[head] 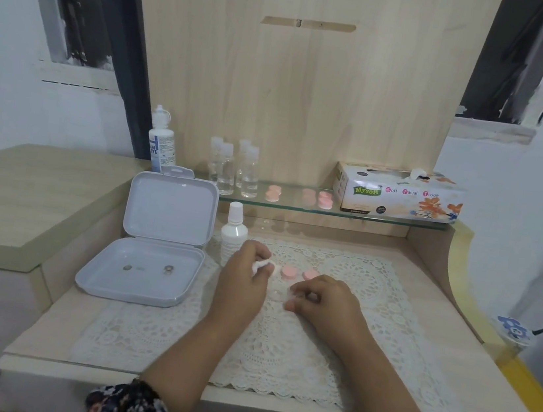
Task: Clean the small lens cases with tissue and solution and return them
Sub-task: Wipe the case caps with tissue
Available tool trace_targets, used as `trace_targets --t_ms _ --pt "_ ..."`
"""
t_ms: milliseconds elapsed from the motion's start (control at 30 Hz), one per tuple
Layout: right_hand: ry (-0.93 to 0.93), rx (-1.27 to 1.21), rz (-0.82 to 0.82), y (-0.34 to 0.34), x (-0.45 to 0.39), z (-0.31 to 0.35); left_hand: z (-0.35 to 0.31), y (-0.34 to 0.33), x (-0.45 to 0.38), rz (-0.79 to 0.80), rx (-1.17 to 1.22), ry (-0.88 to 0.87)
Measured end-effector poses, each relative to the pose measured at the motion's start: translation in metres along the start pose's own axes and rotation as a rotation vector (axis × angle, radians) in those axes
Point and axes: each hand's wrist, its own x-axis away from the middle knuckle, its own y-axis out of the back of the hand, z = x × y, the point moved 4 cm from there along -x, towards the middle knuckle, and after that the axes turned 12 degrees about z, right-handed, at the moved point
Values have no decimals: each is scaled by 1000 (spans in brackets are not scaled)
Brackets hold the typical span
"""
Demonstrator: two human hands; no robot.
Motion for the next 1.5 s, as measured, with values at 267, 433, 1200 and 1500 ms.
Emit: trace_targets --t_ms 267,433,1200,1500 --pt "-44 -150 -3 1 6 -1 -17 -33 10 234 -600 -346" --pt "-56 -350 12 -2 7 -9 -17 -33 14 259 -597 -371" --pt "-75 -225 17 -1 4 -5 -23 -31 8 8 -611 -519" --pt "-96 -282 13 -3 5 -8 -16 -34 16 150 -703 -514"
